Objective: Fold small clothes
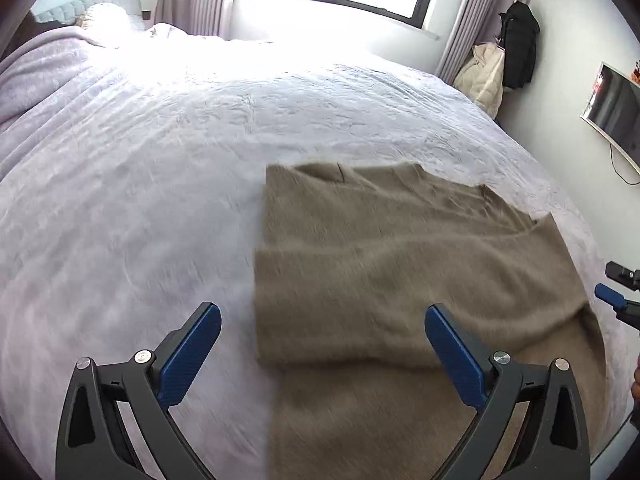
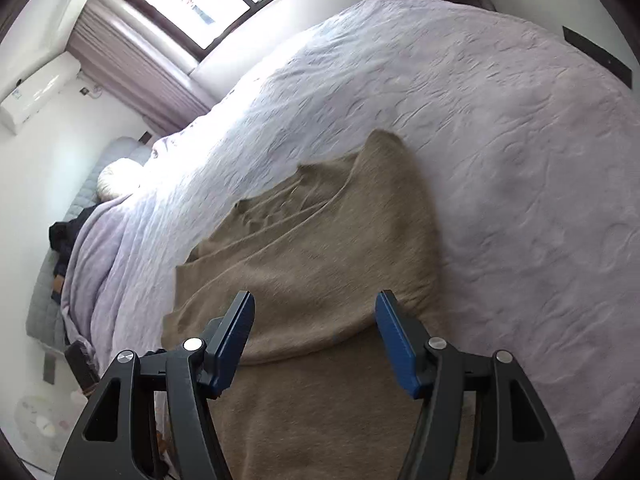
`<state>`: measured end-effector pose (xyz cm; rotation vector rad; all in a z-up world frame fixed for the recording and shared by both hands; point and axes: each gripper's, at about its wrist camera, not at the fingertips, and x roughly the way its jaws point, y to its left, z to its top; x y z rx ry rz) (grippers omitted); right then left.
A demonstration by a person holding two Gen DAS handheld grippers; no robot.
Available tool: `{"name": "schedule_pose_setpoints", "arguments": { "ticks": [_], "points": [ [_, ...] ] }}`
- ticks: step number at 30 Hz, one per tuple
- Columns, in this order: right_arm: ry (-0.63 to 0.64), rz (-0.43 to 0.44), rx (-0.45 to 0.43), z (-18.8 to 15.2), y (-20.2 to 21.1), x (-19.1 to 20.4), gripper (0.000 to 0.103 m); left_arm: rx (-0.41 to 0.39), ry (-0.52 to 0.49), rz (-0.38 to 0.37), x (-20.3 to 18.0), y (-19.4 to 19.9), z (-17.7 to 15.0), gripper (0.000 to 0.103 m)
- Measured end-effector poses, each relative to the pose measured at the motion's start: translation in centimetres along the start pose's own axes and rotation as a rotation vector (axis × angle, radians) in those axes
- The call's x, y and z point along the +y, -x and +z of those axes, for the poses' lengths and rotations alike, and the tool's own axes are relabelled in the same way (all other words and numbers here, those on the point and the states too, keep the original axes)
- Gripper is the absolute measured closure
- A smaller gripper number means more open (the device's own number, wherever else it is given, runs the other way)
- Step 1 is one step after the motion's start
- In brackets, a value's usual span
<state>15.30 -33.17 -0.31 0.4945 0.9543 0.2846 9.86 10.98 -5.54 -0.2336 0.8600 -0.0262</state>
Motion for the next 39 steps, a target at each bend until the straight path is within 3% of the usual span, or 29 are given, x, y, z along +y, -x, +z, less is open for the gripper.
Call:
{"name": "schedule_pose_setpoints", "arguments": {
  "ticks": [3,4,5,7,8,9,12,16,18,19,24,27,30,32,34,35,36,37,38,39],
  "points": [
    [-0.004,-0.055,0.017,1.7,-1.5,-1.4,0.036,0.085,-0.009,-0.050,0.9,-2.2,2.2,0.002],
    [-0.017,-0.062,0.027,2.1,-2.3,-1.9,0.036,0.104,-0.005,-0.060,1.3,-3.0,2.6,0.005],
    [-0.026,-0.062,0.034,2.3,-2.9,-2.4,0.036,0.132,-0.009,-0.079,1.5,-3.8,3.0,0.015],
    [-0.031,-0.064,0.046,2.2,-4.4,-2.7,0.036,0.170,-0.039,-0.084,1.1,-5.1,3.1,0.021],
    [-0.029,-0.068,0.054,2.3,-5.0,-2.8,0.036,0.173,-0.059,-0.071,0.9,-5.3,3.0,0.032],
    [-0.024,-0.070,0.060,2.2,-5.4,-2.9,0.036,0.184,-0.081,-0.059,0.7,-5.7,3.0,0.050],
    [0.014,-0.093,0.073,2.4,-6.4,-2.6,0.036,0.183,-0.105,-0.071,0.4,-5.4,2.6,0.075],
    [0.040,-0.119,0.084,3.3,-7.9,-2.4,0.036,0.139,-0.149,-0.061,-0.4,-4.3,2.9,0.087],
    [0.047,-0.133,0.099,3.9,-8.9,-2.5,0.053,0.130,-0.146,-0.056,-0.7,-4.0,3.5,0.087],
    [0.053,-0.147,0.099,4.2,-9.2,-2.4,0.087,0.123,-0.140,-0.063,-0.9,-4.0,3.9,0.087],
    [0.068,-0.103,-0.001,4.3,-6.9,-2.3,0.087,0.044,-0.135,-0.083,-1.3,-3.1,5.8,0.087],
    [-0.051,-0.112,0.035,4.2,-8.0,-5.4,0.083,0.091,-0.126,-0.040,-0.9,-5.3,5.9,0.087],
    [-0.165,-0.045,0.001,3.5,-7.0,-6.9,0.072,0.173,-0.126,0.026,-0.1,-7.6,4.8,0.087],
    [-0.133,-0.042,-0.029,2.9,-4.8,-5.8,0.065,0.166,-0.123,0.004,0.2,-7.2,4.4,0.087],
    [-0.111,0.033,-0.045,1.8,-2.2,-4.8,0.055,0.174,-0.109,-0.021,0.6,-6.6,4.5,0.085],
    [-0.108,0.077,-0.051,1.1,-1.1,-4.4,0.052,0.184,-0.102,-0.040,0.8,-6.4,4.6,0.074],
    [-0.107,0.122,-0.048,0.4,-0.3,-4.1,0.052,0.188,-0.090,-0.063,1.1,-6.1,4.6,0.041],
    [-0.108,0.158,-0.034,-0.4,0.4,-3.8,0.052,0.175,-0.074,-0.085,1.4,-5.5,4.5,0.024],
    [-0.106,0.171,-0.022,-1.3,0.8,-3.6,0.052,0.142,-0.065,-0.100,1.6,-4.7,4.4,0.012],
    [-0.099,0.176,-0.014,-2.0,1.0,-3.3,0.052,0.116,-0.070,-0.115,1.6,-4.0,4.2,0.012]
  ]
}}
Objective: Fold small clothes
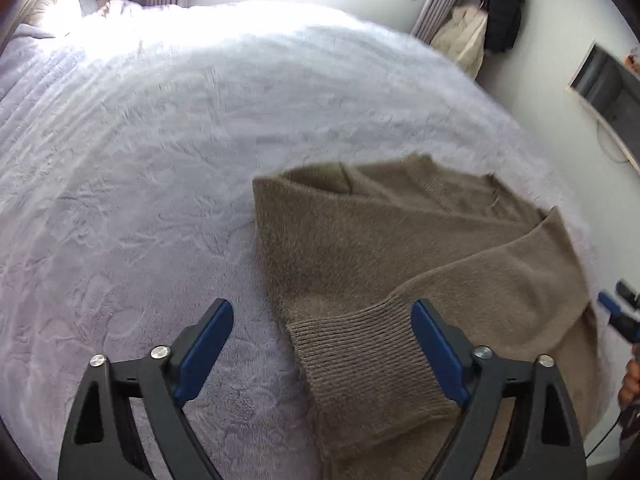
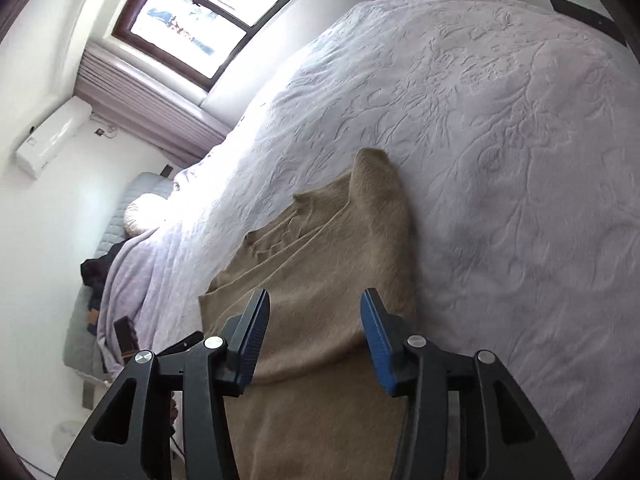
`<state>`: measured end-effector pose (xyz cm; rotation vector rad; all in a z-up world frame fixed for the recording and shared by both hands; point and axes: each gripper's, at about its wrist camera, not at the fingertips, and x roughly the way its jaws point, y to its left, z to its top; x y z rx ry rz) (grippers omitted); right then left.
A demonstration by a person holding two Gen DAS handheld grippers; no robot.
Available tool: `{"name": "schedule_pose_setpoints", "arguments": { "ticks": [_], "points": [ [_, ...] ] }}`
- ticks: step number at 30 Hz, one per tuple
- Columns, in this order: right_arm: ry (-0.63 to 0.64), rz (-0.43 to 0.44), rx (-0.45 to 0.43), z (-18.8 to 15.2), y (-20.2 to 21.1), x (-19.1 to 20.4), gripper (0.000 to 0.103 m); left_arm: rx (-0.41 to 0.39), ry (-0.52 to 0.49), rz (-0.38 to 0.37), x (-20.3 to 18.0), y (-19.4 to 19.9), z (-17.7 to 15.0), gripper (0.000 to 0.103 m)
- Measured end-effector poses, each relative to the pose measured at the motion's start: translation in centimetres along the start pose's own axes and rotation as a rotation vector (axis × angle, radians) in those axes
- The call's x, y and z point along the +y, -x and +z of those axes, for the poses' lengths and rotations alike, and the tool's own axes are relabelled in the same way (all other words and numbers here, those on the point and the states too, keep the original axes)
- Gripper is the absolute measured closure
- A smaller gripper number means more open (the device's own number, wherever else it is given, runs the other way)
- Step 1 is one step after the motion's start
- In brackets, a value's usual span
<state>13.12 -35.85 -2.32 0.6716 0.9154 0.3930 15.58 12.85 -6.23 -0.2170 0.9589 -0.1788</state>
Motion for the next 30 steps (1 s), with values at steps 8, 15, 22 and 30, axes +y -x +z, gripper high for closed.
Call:
{"name": "schedule_pose_setpoints", "arguments": {
  "ticks": [8,15,22,30],
  "points": [
    [0.014,-0.006,0.091,-4.5,-2.3,0.6,0.052,0.074,-0.101,-0.042,-2.1,0.3,-1.1,0.034],
    [-0.028,0.003,0.090,-4.7,-3.2,-0.2,0.052,0.078,-0.114,0.016,-2.5,0.1,-2.2,0.084],
    [-0.101,0.056,0.038,-4.4,-3.8,-0.8,0.052,0.021,-0.085,-0.030,-2.7,1.8,-1.3,0.088],
    [-0.163,0.092,-0.028,-2.5,-5.0,-0.7,0.052,-0.011,-0.083,-0.067,-3.8,2.3,0.5,0.088]
  ]
}}
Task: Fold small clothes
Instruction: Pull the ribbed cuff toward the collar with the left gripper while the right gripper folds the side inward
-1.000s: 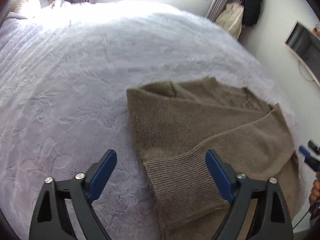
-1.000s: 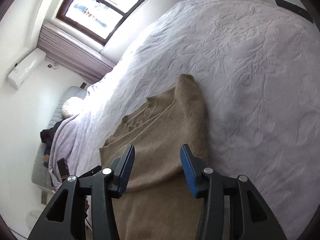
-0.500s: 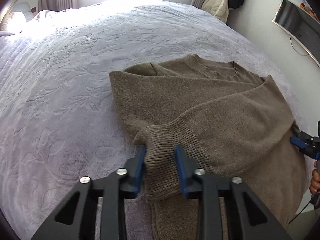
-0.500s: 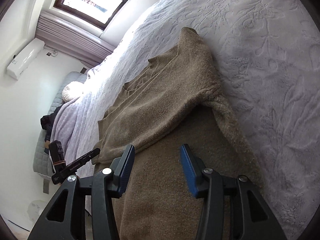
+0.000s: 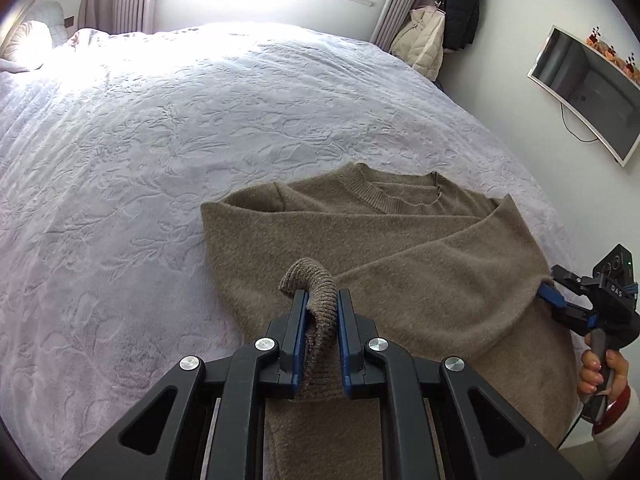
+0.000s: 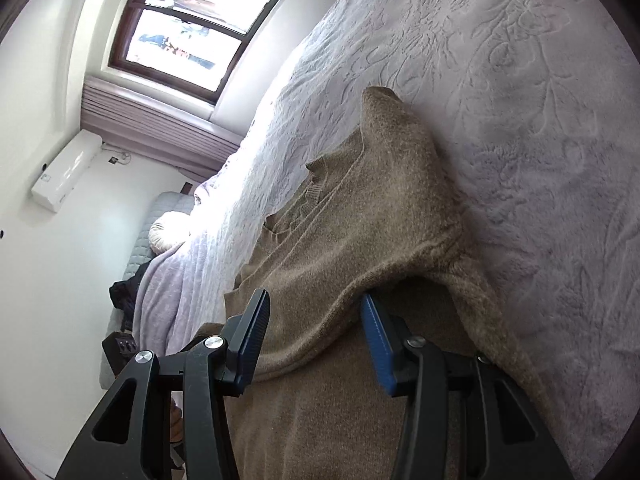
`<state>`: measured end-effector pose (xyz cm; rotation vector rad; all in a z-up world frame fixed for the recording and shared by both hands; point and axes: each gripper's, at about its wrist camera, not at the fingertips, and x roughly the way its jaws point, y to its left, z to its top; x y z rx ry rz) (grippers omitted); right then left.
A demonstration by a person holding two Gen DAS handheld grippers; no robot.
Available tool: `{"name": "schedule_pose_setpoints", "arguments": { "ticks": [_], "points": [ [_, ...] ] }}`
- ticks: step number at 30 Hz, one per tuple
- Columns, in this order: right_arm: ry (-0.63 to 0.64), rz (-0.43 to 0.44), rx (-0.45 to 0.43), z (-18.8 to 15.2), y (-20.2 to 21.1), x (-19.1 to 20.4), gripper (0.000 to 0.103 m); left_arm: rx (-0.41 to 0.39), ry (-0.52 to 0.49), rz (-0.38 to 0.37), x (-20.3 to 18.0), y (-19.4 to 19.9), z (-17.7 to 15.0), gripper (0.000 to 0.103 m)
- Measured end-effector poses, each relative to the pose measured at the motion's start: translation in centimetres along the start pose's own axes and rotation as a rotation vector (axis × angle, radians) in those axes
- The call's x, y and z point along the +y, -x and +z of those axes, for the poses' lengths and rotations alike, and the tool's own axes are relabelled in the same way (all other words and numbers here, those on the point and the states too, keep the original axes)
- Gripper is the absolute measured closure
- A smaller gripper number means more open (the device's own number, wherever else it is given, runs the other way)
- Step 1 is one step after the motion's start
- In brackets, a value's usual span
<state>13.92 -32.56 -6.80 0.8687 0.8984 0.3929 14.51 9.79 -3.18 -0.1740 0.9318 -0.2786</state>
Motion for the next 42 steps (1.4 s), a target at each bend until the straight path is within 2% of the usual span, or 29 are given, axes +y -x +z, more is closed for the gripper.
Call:
{"name": "schedule_pose_setpoints", "arguments": {
  "ticks": [2,5,7,12,16,17,18,19,22,24,25,27,28,29,31,32,33,34,35,36,37,39,40,42],
  "points": [
    [-0.078,-0.015,0.033,0.6,-1.4,-1.0,0.053,-0.004,0.012,-0.009,-0.2,-0.3,0.6,0.088],
    [-0.184,0.013,0.040,1.2,-2.3,-2.5,0.061,-0.010,0.019,-0.012,-0.3,-0.5,1.0,0.088],
    [-0.229,0.033,0.041,1.1,-2.1,-2.9,0.061,0.005,0.021,0.003,-0.1,-0.6,0.5,0.088],
    [-0.159,-0.009,-0.025,0.2,-0.1,-2.2,0.058,0.077,0.003,0.048,0.5,-2.0,-1.5,0.088],
    [-0.191,-0.011,-0.034,0.6,-0.9,-2.5,0.057,0.122,0.015,0.060,0.6,-3.6,-2.5,0.088],
    [-0.188,-0.019,-0.039,0.7,-1.2,-2.4,0.062,0.120,0.015,0.067,0.5,-3.7,-2.5,0.088],
    [-0.179,-0.035,-0.044,0.9,-1.3,-2.2,0.072,0.113,0.015,0.067,0.4,-3.6,-2.4,0.088],
    [-0.153,-0.039,-0.053,1.1,-1.2,-1.6,0.096,0.102,0.014,0.061,0.3,-3.3,-2.2,0.088],
    [-0.053,0.029,-0.119,1.8,0.5,0.3,0.097,0.028,-0.013,0.036,-0.4,-1.8,-1.4,0.088],
    [-0.027,0.026,-0.129,1.9,1.2,0.0,0.096,0.029,-0.026,0.038,-0.6,-2.0,-1.3,0.088],
    [-0.040,-0.010,-0.091,1.9,1.0,-0.8,0.092,0.046,-0.021,0.045,-0.4,-2.5,-1.3,0.088],
    [-0.075,-0.111,0.086,1.5,-0.4,-3.0,0.087,0.083,-0.004,0.064,0.2,-3.7,-2.0,0.088],
    [-0.058,-0.095,0.161,1.1,-0.4,-3.2,0.087,0.091,0.009,0.060,0.6,-4.1,-2.4,0.088],
    [-0.012,-0.068,0.181,0.6,0.2,-2.8,0.085,0.085,0.017,0.049,0.9,-4.2,-2.7,0.088],
    [0.160,0.016,0.217,0.1,2.2,0.1,0.082,0.074,0.022,0.037,1.0,-4.1,-2.8,0.088],
    [0.222,0.036,0.207,0.2,3.1,1.4,0.082,0.074,0.019,0.039,0.9,-4.2,-2.7,0.088],
    [0.286,0.017,0.174,0.9,4.0,2.9,0.080,0.073,0.016,0.043,0.9,-4.3,-2.5,0.088],
    [0.330,-0.036,0.130,2.0,4.3,3.9,0.064,0.072,0.014,0.046,0.8,-4.4,-2.4,0.088],
    [0.360,-0.107,0.087,3.1,4.3,4.5,0.032,0.071,0.013,0.048,0.7,-4.6,-2.4,0.088],
    [0.384,-0.207,0.032,4.5,3.8,4.8,0.020,0.069,0.016,0.050,0.7,-4.7,-2.4,0.088],
    [0.397,-0.275,0.009,5.9,2.8,4.5,0.016,0.067,0.023,0.052,0.7,-4.8,-2.3,0.088],
    [0.367,-0.362,0.029,8.2,-0.1,3.1,0.020,0.068,0.035,0.055,0.7,-4.8,-2.3,0.088],
    [0.316,-0.371,0.043,9.3,-1.5,1.8,0.029,0.070,0.037,0.058,0.7,-4.8,-2.1,0.088],
    [0.194,-0.360,0.073,10.5,-3.4,-0.8,0.058,0.072,0.039,0.065,0.5,-4.7,-1.7,0.088]
  ]
}}
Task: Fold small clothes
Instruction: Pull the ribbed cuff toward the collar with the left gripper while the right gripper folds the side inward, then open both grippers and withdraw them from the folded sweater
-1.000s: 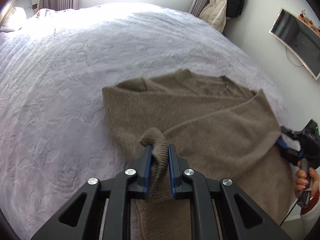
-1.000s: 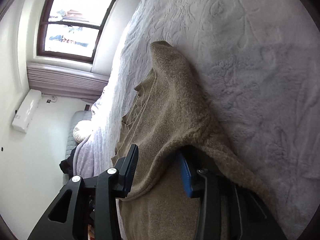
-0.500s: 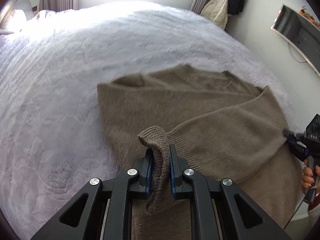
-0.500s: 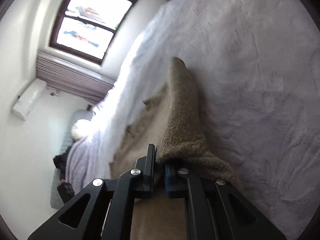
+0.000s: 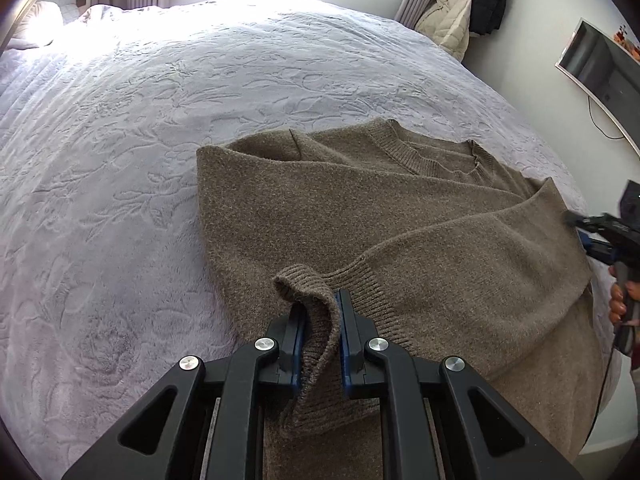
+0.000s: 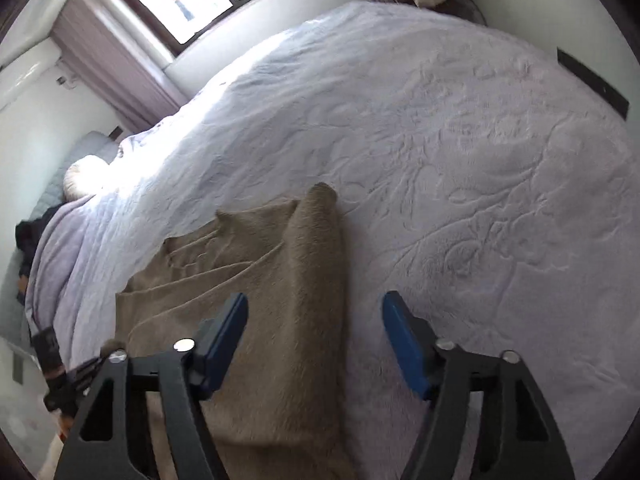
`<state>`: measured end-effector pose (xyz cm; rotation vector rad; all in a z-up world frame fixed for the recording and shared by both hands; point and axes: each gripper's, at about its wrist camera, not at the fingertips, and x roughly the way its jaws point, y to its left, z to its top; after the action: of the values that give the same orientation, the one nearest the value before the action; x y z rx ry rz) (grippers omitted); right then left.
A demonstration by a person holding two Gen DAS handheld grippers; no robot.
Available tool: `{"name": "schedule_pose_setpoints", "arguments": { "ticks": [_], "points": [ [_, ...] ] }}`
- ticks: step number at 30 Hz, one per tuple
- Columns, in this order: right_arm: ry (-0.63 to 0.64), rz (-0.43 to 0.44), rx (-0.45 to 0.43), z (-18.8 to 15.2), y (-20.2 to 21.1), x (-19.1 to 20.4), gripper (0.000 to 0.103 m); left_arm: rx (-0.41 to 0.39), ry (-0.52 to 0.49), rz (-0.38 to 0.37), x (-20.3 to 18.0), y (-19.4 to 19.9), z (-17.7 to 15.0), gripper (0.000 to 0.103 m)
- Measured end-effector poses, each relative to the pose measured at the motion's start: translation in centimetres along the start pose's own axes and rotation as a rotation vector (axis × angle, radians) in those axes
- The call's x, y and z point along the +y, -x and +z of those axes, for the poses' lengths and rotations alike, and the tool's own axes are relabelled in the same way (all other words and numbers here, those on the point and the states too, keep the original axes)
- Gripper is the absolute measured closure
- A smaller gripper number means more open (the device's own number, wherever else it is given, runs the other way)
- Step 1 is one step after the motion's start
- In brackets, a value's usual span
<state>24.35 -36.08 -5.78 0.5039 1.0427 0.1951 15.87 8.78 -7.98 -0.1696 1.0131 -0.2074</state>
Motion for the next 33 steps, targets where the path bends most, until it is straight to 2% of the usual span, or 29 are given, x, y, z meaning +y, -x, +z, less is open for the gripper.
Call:
{"name": "schedule_pose_setpoints", "arguments": {
  "ticks": [1,3,5,6,9,10,12,13,14,15,17,19,23,26,29,31,33],
  "points": [
    [-0.047,0.037,0.024,0.2,-1.2,-0.5,0.090,-0.005,-0.003,-0.001,-0.1,0.1,0.3,0.088],
    [-0.025,0.039,-0.024,0.1,-0.7,-0.6,0.091,-0.037,-0.015,-0.009,-0.3,0.8,0.8,0.088],
    [0.033,0.046,-0.118,0.0,1.0,0.0,0.092,-0.063,-0.026,-0.009,-0.3,1.1,1.2,0.088],
    [0.042,0.022,-0.161,0.1,1.6,-0.2,0.093,-0.065,-0.030,-0.006,-0.2,0.9,1.3,0.088],
    [0.025,-0.079,-0.124,0.0,1.0,-2.0,0.094,-0.019,-0.005,0.034,1.0,-1.1,1.0,0.088],
    [0.003,-0.069,-0.087,-0.2,0.2,-2.9,0.094,-0.020,0.016,0.017,1.6,-1.4,0.7,0.088],
    [-0.022,-0.042,-0.093,-0.5,0.6,-3.6,0.094,-0.026,0.047,0.001,2.2,-0.8,0.5,0.086],
    [-0.033,-0.038,-0.102,-0.6,1.1,-3.7,0.092,-0.025,0.048,0.029,2.3,-0.4,0.5,0.084],
    [-0.043,-0.040,-0.103,-0.8,1.7,-3.9,0.086,-0.024,0.041,0.070,2.3,0.0,0.5,0.075],
    [-0.052,-0.042,-0.103,-1.0,2.2,-3.7,0.083,-0.027,0.033,0.117,2.3,0.6,0.5,0.055],
    [-0.055,-0.033,-0.110,-1.4,3.4,-3.5,0.066,-0.070,0.027,0.164,2.6,2.2,0.3,0.030],
    [-0.034,-0.036,-0.133,-2.2,4.8,-2.7,0.050,-0.101,0.011,0.154,2.5,3.7,0.2,0.030],
    [0.066,-0.084,-0.196,-4.2,7.4,0.8,0.049,-0.113,-0.031,0.114,0.7,4.8,0.0,0.030],
    [0.167,-0.056,-0.220,-6.0,8.7,3.9,0.049,-0.111,-0.111,0.099,-2.0,4.3,-0.4,0.030],
    [0.216,0.008,-0.147,-7.0,7.6,5.8,0.049,-0.075,-0.139,0.114,-4.0,2.3,-0.6,0.029],
    [0.188,-0.001,-0.104,-7.2,6.3,5.4,0.049,-0.025,-0.108,0.135,-4.0,0.4,-1.1,0.029],
    [0.130,-0.037,-0.058,-7.3,4.7,3.2,0.049,-0.022,-0.077,0.142,-3.5,-0.2,-1.8,0.026]
  ]
}}
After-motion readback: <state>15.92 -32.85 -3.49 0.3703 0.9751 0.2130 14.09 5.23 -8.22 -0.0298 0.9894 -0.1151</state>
